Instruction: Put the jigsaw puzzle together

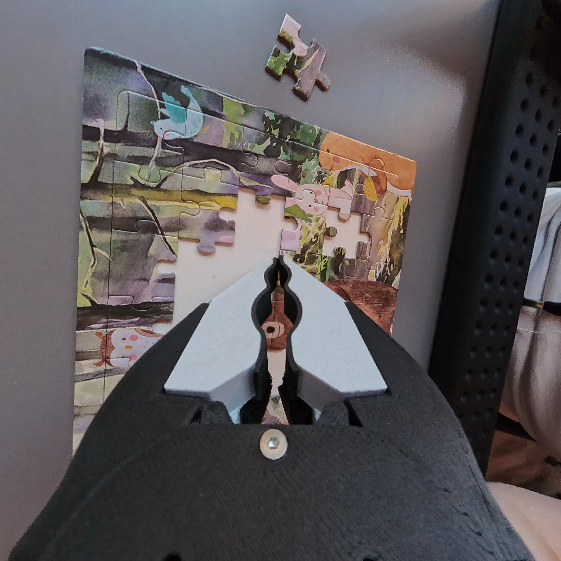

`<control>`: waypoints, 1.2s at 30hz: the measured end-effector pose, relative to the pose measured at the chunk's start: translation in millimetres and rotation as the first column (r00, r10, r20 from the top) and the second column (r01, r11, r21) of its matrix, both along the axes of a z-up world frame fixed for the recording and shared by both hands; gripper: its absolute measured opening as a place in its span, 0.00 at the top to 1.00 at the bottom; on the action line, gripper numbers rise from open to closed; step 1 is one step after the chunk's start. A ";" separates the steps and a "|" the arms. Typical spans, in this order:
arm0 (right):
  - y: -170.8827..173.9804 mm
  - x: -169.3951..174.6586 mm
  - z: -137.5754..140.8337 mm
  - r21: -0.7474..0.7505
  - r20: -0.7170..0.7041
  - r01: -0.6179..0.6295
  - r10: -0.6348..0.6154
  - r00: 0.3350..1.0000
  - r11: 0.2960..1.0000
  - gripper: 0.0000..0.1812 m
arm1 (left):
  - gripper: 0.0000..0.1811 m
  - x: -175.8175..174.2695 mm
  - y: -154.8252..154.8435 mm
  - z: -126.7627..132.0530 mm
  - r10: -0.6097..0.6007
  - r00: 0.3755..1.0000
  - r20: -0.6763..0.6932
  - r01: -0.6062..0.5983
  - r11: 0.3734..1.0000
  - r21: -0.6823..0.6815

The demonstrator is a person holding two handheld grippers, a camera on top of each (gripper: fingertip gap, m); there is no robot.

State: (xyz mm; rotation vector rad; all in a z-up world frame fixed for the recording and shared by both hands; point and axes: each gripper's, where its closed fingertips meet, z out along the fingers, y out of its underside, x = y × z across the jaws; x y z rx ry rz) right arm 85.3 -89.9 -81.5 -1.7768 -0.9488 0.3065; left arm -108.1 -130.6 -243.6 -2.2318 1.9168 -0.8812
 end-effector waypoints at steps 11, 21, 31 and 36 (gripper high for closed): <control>-113.2 230.4 -71.5 -0.165 0.185 0.533 -0.505 0.843 0.830 0.89 | 1.00 5.2 9.7 37.9 0.036 0.990 0.139 -0.044 0.997 0.057; -167.6 213.6 -137.8 -0.349 0.026 0.426 -0.446 0.895 0.834 0.82 | 1.00 -5.6 13.9 72.8 0.072 0.976 0.205 -0.099 0.988 0.122; -172.5 164.0 -133.6 -0.240 -0.016 0.274 -0.285 0.958 0.932 0.81 | 1.00 -16.7 13.7 109.7 0.088 0.948 0.307 -0.142 0.977 0.160; -174.7 146.5 -143.4 -0.280 0.037 0.208 -0.206 0.978 0.937 0.80 | 1.00 -15.4 11.8 110.4 0.078 0.948 0.310 -0.138 0.975 0.175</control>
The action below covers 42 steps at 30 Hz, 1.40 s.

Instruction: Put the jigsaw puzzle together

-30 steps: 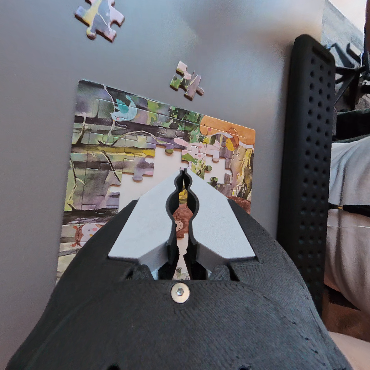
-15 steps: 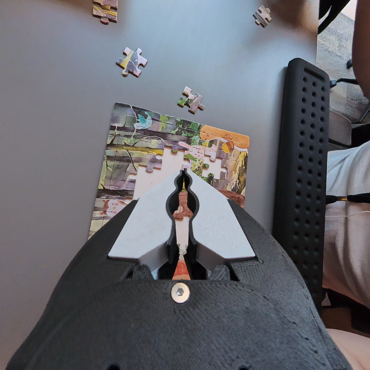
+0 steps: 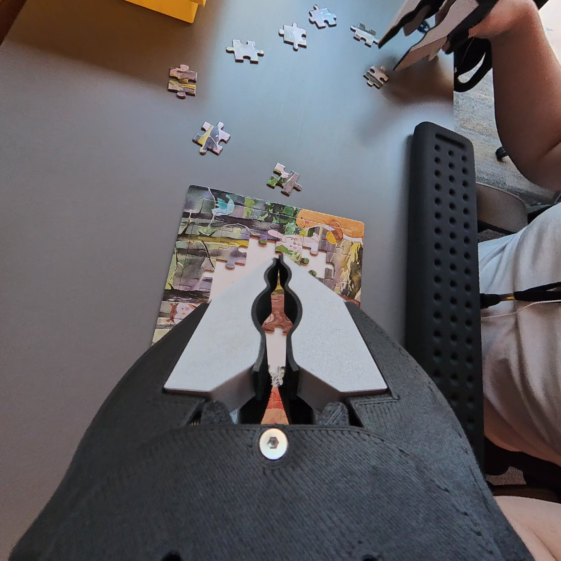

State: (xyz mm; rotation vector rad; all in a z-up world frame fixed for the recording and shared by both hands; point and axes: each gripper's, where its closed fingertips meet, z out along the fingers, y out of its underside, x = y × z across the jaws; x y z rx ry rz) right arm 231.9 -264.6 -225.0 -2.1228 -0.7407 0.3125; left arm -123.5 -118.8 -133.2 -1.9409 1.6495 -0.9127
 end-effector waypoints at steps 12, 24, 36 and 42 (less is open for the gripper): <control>107.7 -60.7 39.1 0.143 -0.022 0.047 -0.045 0.999 0.989 0.80 | 1.00 2.0 1.2 0.3 0.002 1.000 -0.025 -0.001 0.999 0.043; 246.9 -114.3 1.9 -0.385 0.558 -0.469 0.605 0.568 0.795 0.76 | 1.00 -8.9 1.1 1.0 -0.002 0.999 -0.044 0.006 0.997 0.076; 269.3 -113.0 -22.1 -0.605 0.498 -0.398 0.717 0.488 0.690 0.83 | 1.00 -17.3 10.4 11.1 0.028 1.000 -0.010 -0.027 0.996 0.082; 265.2 -112.7 -22.9 -0.631 0.487 -0.350 0.704 0.517 0.693 0.85 | 1.00 -16.3 9.9 11.2 0.022 1.000 -0.014 -0.021 0.996 0.088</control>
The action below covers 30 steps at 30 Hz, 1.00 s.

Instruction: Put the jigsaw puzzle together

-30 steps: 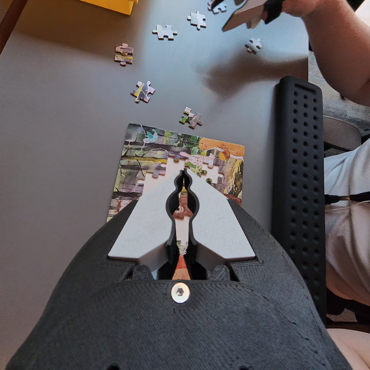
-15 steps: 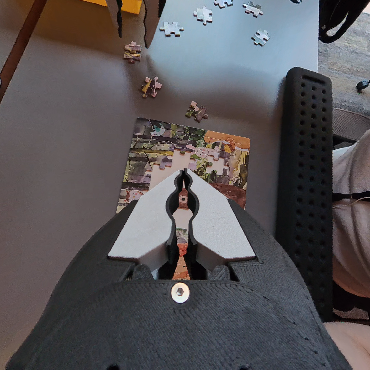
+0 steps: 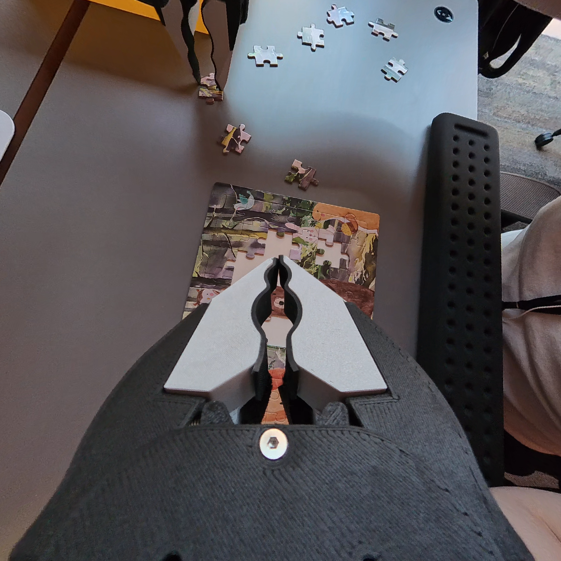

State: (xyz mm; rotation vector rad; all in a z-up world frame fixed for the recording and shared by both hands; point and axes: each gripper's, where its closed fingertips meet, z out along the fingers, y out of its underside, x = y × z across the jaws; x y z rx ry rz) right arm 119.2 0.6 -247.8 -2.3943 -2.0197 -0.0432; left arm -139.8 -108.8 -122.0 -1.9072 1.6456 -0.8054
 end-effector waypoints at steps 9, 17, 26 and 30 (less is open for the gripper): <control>-13.8 1.3 1.1 0.072 -0.017 0.032 -0.030 0.999 0.997 0.89 | 1.00 -0.7 -0.7 6.3 0.004 1.000 0.015 -0.005 1.000 0.017; -45.4 -8.1 13.9 0.175 -0.026 0.017 -0.012 1.000 0.984 0.89 | 1.00 2.9 -0.1 1.6 0.007 1.000 0.014 -0.007 1.000 -0.003; -102.0 -145.6 66.2 0.304 -0.330 -0.023 0.128 0.935 0.952 0.89 | 0.99 4.0 8.6 -12.3 0.070 0.997 0.037 -0.063 0.983 -0.170; -113.4 -182.2 61.7 0.349 -0.286 -0.079 0.186 0.940 0.934 0.89 | 0.95 -0.6 7.9 -23.5 0.088 0.996 0.015 -0.080 0.958 -0.277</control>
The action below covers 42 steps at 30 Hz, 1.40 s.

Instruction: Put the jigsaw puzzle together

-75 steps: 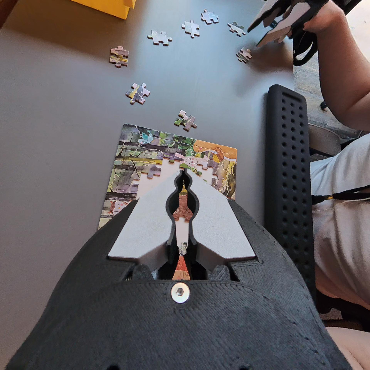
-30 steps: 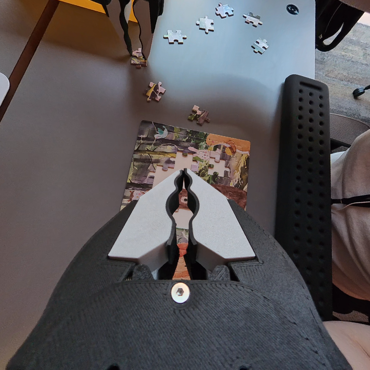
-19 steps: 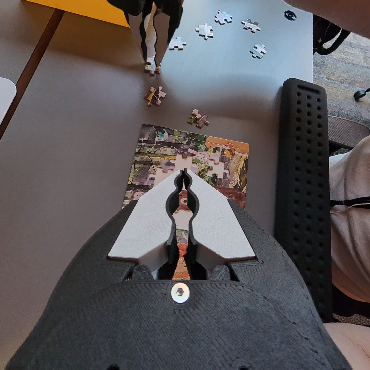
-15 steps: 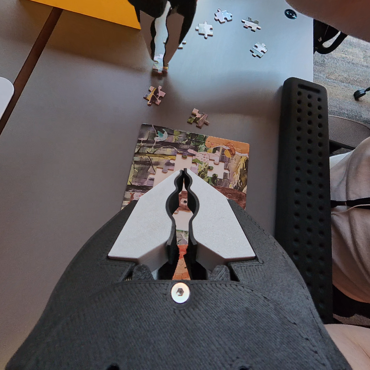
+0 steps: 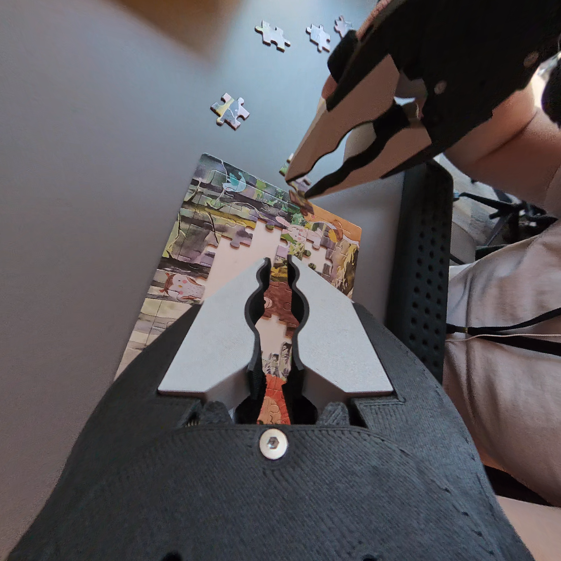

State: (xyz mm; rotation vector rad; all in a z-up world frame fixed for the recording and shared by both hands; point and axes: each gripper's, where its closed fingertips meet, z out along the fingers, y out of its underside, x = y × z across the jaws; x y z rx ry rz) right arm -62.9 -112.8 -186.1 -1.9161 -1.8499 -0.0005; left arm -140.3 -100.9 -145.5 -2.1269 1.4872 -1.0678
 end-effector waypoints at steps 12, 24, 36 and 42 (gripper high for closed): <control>-0.5 -53.7 -20.7 -0.028 -0.012 -0.004 0.003 1.000 1.000 0.89 | 0.82 7.9 17.8 -34.0 0.119 0.991 0.061 -0.091 0.935 -0.342; 5.7 -61.8 -48.7 -0.133 0.058 0.048 -0.041 0.997 0.990 0.89 | 0.84 -5.1 26.6 -39.0 0.149 0.989 0.022 -0.134 0.936 -0.326; 8.6 -59.8 -56.6 -0.199 0.071 0.114 -0.101 0.992 0.973 0.89 | 0.83 -4.7 25.3 -38.0 0.137 0.990 0.030 -0.119 0.934 -0.337; 8.9 -59.3 -57.0 -0.228 0.068 0.146 -0.133 0.989 0.963 0.88 | 0.82 -5.0 21.3 -39.6 0.106 0.994 0.027 -0.091 0.941 -0.326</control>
